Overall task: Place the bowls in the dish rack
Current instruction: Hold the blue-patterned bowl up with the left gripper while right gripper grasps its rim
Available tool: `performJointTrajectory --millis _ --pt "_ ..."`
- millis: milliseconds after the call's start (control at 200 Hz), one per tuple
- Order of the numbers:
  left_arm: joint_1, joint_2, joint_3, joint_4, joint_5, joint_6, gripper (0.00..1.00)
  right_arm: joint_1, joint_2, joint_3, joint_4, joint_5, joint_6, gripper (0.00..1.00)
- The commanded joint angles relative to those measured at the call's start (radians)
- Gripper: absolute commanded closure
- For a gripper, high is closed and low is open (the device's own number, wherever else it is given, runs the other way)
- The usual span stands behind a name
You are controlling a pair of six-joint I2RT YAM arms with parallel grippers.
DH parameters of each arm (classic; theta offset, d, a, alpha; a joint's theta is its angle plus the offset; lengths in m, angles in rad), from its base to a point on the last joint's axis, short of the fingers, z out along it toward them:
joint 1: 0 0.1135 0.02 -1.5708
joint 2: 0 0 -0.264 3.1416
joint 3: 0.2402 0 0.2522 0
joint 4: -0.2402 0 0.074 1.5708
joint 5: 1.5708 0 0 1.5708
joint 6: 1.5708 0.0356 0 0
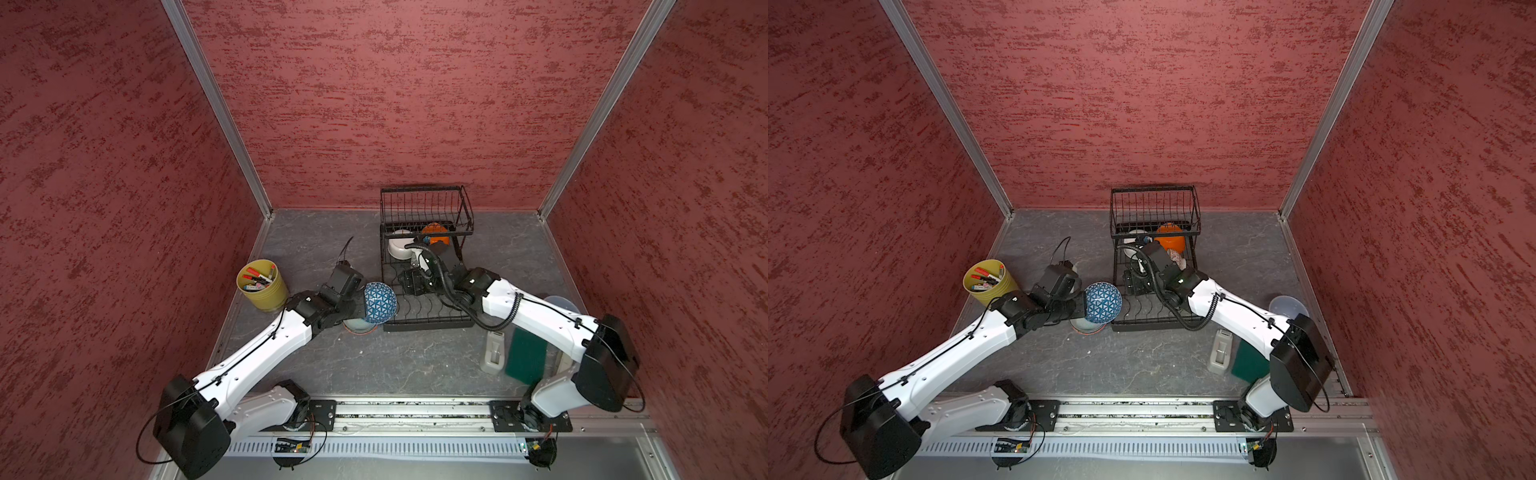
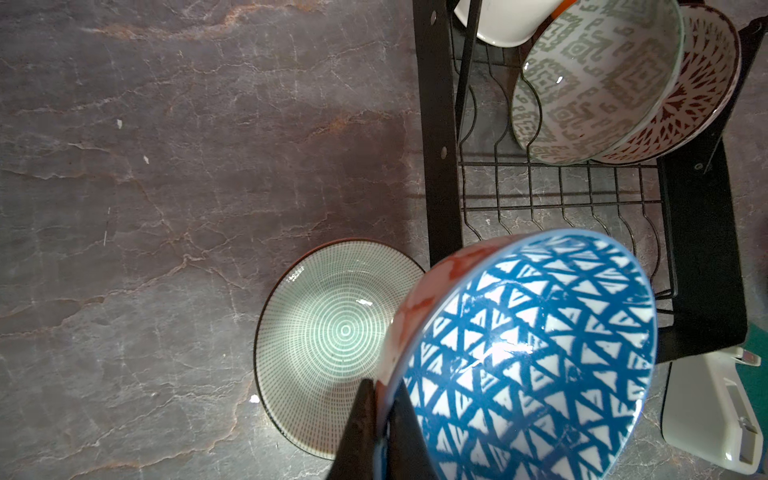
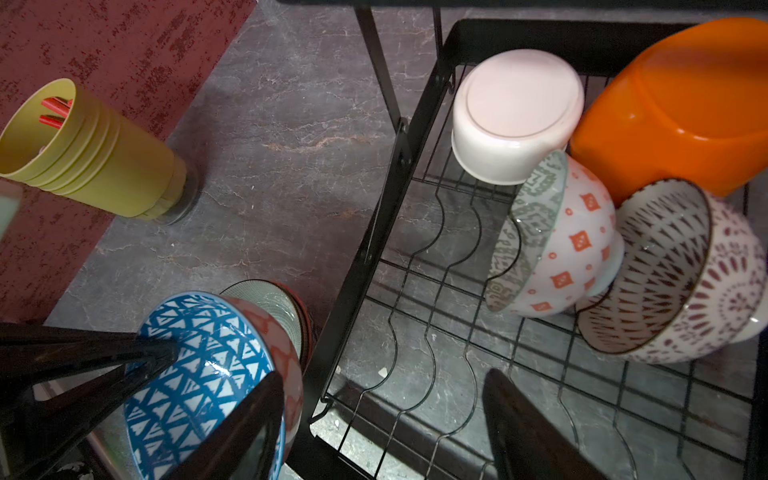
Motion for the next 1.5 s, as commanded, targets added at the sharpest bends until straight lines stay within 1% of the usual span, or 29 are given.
performJointTrajectory --millis 0,115,291,511,621,832,912,1077,1207,1302,1358,1408,1458,1493 --pt "-0.003 0.017 0.035 0.057 -0.022 -0.009 1.0 0.03 -0.011 0.04 -0.018 -0.023 0.02 0.26" --pt "-0.009 0.032 0.045 0.062 -0.025 -0.011 1.0 0.056 0.001 0.049 -0.03 -0.025 0.018 0.29" --pt "-0.011 0.037 0.055 0.073 -0.026 -0.009 1.0 0.076 0.033 0.066 -0.058 -0.022 0.013 0.38" --pt "-0.016 0.037 0.066 0.074 -0.033 -0.008 1.0 0.091 0.086 0.09 -0.101 0.032 0.003 0.45" --pt "-0.018 0.039 0.068 0.077 -0.033 -0.005 1.0 0.094 0.103 0.096 -0.101 0.05 0.004 0.53" --pt "-0.018 0.042 0.072 0.081 -0.033 -0.004 1.0 0.099 0.129 0.112 -0.101 0.063 0.002 0.64" --pt "-0.018 0.043 0.073 0.084 -0.033 -0.004 1.0 0.099 0.136 0.12 -0.108 0.078 0.001 0.71" --pt "-0.018 0.051 0.08 0.087 -0.033 -0.004 1.0 0.1 0.153 0.139 -0.117 0.088 -0.004 0.75" --pt "-0.018 0.057 0.087 0.088 -0.034 -0.001 1.0 0.101 0.169 0.154 -0.125 0.089 -0.01 0.76" --pt "-0.016 0.059 0.091 0.089 -0.033 0.004 1.0 0.102 0.178 0.163 -0.132 0.093 -0.014 0.8" --pt "-0.016 0.06 0.092 0.088 -0.033 0.007 1.0 0.102 0.182 0.168 -0.136 0.098 -0.013 0.87" --pt "-0.015 0.062 0.092 0.09 -0.033 0.011 1.0 0.102 0.18 0.169 -0.138 0.104 -0.017 0.9" --pt "-0.013 0.063 0.092 0.091 -0.031 0.012 1.0 0.102 0.179 0.171 -0.14 0.107 -0.018 0.97" --pt "-0.011 0.063 0.091 0.093 -0.031 0.013 1.0 0.103 0.179 0.174 -0.143 0.112 -0.017 0.99"
